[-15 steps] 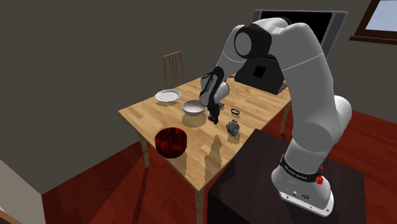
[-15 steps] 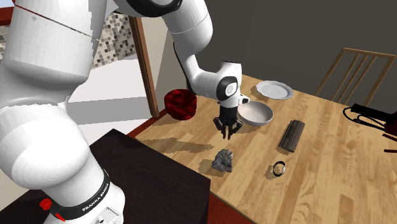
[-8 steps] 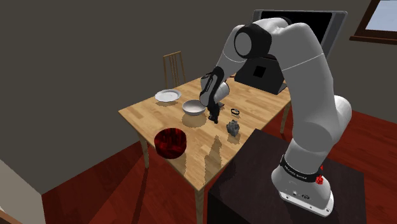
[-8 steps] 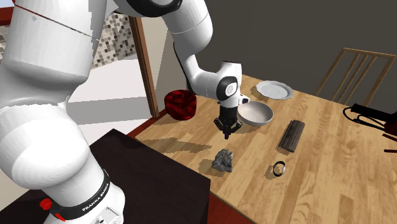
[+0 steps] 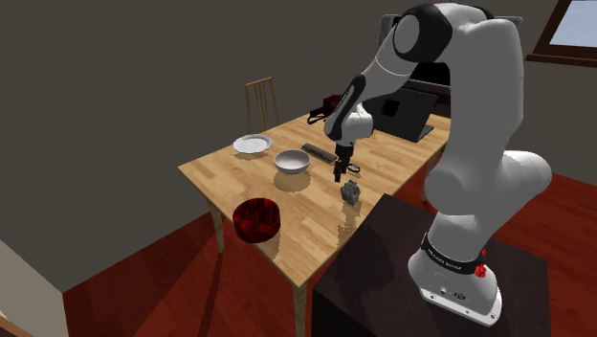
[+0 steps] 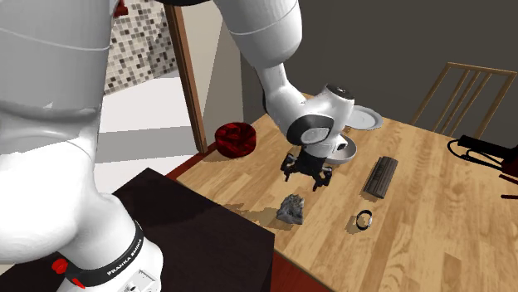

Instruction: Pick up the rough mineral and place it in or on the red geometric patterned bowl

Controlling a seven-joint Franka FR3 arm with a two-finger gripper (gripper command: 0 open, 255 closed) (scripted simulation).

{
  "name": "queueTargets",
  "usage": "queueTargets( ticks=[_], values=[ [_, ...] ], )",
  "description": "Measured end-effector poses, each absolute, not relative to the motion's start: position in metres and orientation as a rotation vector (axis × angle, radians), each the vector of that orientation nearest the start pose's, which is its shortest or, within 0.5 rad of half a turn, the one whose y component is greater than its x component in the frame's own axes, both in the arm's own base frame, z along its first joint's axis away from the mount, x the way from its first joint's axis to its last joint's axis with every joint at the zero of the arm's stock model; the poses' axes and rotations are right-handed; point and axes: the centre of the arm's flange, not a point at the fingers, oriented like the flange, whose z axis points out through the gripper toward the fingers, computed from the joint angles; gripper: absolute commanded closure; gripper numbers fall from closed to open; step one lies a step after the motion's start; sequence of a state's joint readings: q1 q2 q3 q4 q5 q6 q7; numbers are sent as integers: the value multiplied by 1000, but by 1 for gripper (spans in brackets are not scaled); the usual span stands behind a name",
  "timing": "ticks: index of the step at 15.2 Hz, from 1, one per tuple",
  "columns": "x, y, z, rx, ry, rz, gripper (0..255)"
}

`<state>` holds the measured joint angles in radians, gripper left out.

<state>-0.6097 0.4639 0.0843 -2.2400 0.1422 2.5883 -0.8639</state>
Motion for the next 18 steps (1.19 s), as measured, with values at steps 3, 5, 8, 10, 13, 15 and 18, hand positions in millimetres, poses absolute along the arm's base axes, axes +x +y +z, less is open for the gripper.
queueTargets(
  ticks=[3, 5, 8, 10, 13, 15, 18],
  values=[
    [418, -310, 155, -2829, -359, -86, 0],
    [401, -328, 156, -2767, -385, -139, 0],
    [397, -327, 142, -2746, -397, -158, 0],
    [398, -324, 133, -2743, -399, -161, 0],
    [397, -320, 124, -2742, -399, -161, 0],
    [398, -319, 122, -2742, -399, -161, 0],
    [398, -319, 121, -2743, -399, -162, 0]
  ],
)
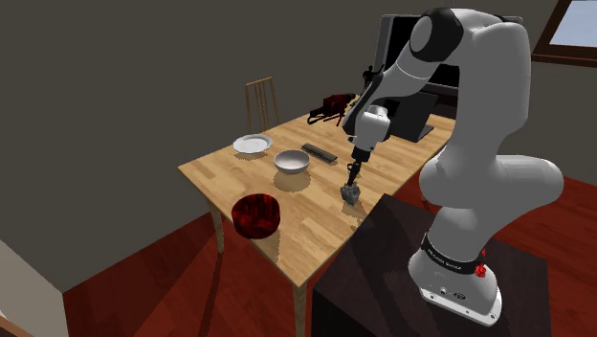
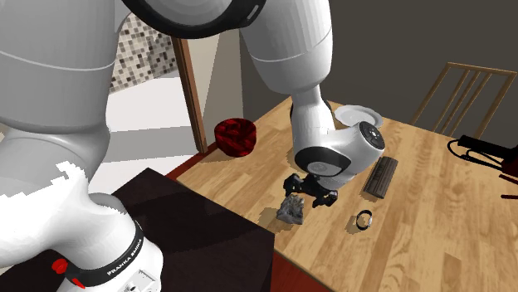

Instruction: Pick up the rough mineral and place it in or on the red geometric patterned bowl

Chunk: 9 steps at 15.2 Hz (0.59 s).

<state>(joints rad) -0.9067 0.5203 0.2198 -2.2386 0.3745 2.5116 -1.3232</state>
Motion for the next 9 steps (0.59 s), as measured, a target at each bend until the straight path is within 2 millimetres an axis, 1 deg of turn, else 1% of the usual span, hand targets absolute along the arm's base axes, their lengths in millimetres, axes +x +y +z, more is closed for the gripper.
queueTargets(
  ticks=[1, 9],
  values=[
    [398, -319, 121, -2743, -399, -162, 255],
    [398, -319, 121, -2742, -400, -161, 255]
  ],
)
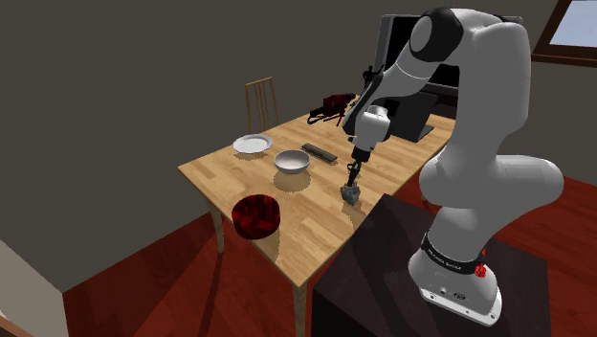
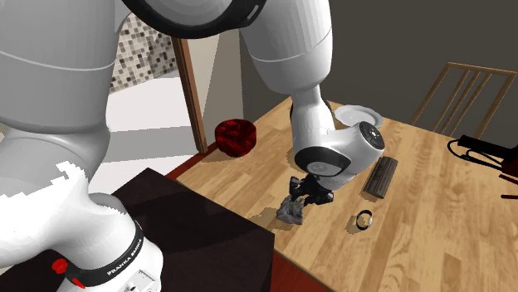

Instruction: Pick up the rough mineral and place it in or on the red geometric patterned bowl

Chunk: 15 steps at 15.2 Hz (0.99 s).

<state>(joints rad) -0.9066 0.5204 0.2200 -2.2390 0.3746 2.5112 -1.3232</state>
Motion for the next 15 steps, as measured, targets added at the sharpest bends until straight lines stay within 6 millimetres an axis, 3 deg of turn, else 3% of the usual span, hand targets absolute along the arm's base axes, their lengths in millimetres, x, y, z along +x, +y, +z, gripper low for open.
queueTargets(
  ticks=[4, 15],
  values=[
    [398, -319, 128, -2742, -399, -161, 255],
    [398, -320, 183, -2743, -399, -162, 255]
  ],
)
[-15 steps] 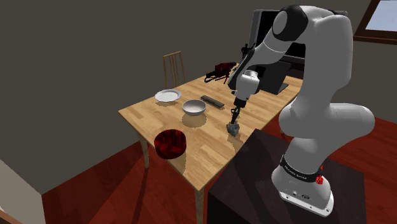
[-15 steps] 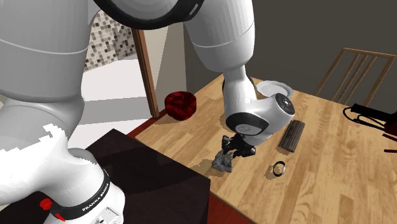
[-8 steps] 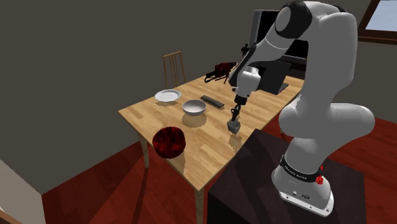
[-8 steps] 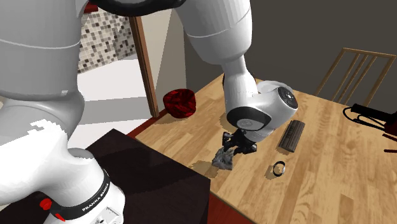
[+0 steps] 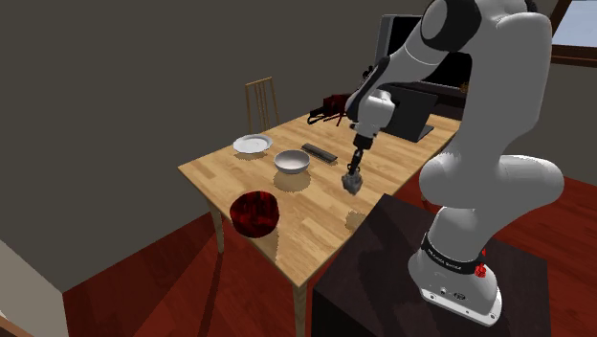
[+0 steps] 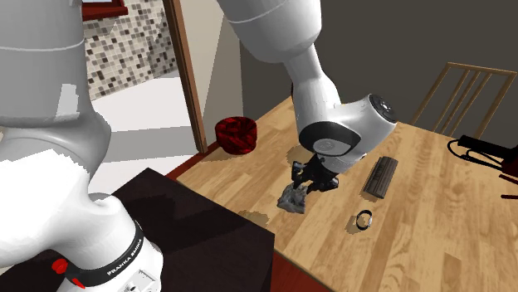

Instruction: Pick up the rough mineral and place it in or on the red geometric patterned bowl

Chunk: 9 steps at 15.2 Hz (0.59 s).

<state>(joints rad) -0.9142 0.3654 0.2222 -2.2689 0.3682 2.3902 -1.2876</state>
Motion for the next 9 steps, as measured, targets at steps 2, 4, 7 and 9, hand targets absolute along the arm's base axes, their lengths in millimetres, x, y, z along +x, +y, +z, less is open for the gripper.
queueTargets(
  ticks=[2, 4, 7, 9],
  values=[
    [398, -319, 195, -2743, -399, -162, 255],
    [398, -319, 206, -2743, -399, -162, 255],
    [399, -319, 222, -2743, -399, -162, 255],
    [398, -319, 232, -2743, -399, -162, 255]
  ],
)
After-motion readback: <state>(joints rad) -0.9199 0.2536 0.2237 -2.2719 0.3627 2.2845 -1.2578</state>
